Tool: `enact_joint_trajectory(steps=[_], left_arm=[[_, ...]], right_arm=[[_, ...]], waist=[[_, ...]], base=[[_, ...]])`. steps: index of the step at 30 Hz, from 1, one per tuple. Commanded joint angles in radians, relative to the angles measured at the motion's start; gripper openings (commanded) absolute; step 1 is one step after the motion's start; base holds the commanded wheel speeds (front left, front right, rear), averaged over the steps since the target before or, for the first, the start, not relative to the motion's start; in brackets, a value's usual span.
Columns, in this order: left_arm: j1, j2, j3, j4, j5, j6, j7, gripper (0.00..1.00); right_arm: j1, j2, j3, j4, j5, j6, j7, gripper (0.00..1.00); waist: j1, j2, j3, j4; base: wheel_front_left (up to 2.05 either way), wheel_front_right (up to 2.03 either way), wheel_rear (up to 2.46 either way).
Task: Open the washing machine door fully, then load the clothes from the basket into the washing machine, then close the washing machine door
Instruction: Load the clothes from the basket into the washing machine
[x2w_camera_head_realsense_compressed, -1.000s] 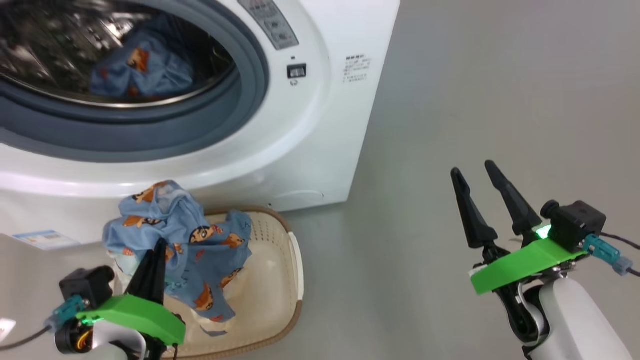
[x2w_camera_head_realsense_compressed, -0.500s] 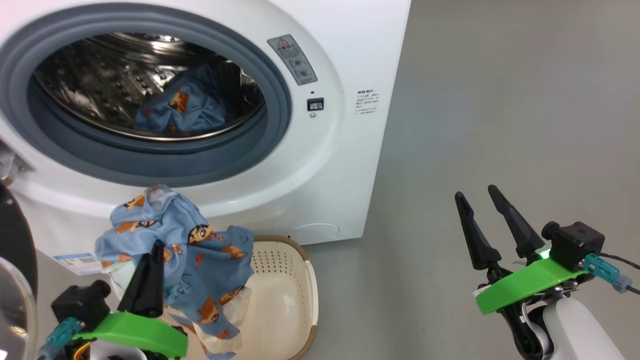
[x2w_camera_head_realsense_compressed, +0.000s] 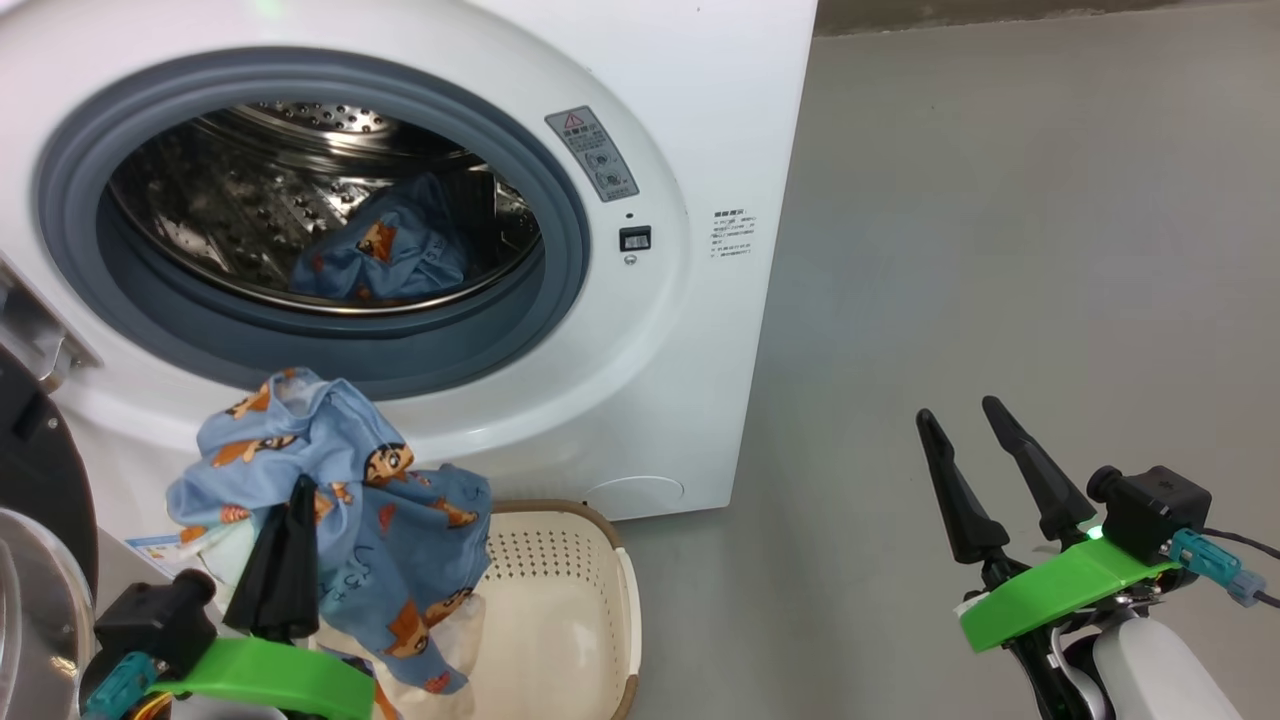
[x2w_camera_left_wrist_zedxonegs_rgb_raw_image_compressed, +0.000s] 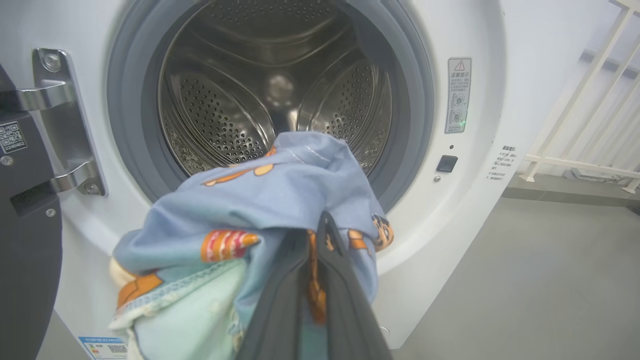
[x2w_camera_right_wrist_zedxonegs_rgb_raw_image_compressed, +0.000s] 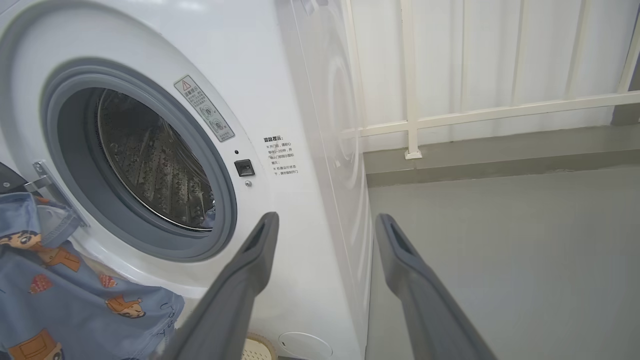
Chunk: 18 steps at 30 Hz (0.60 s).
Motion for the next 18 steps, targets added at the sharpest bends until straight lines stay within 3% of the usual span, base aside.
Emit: enact_joint_trajectory(steps=[1,11,18], left_arm=[[-0.012,0.019,0.040,-0.035,0.015,0.011,-0.014,0.00],[-0.015,0.013,0.039,-0.054,0.026,0.021,-0.014,0.00],[-0.109,0.018,0.029,-0.035,0.051,0.013,-0.014,0.00]], right_arm=[[-0.002,-0.009,0.016,-0.024,0.015,0.002,-0.005,1.00],[-0.004,-0.011,0.012,-0.026,0.012,0.002,-0.005,1.00],[-0.012,-0.010,0.012,-0.030,0.010,0.002,-0.005,1.00]], waist=[[0.0000,0.0000,0.000,0.000],[0.0000,0.0000,0.006,0.003],[0.0000,0.0000,0.029,0.008]], base=[[0.00,0.00,0.00],[0.00,0.00,0.00],[0.00,0.00,0.00]])
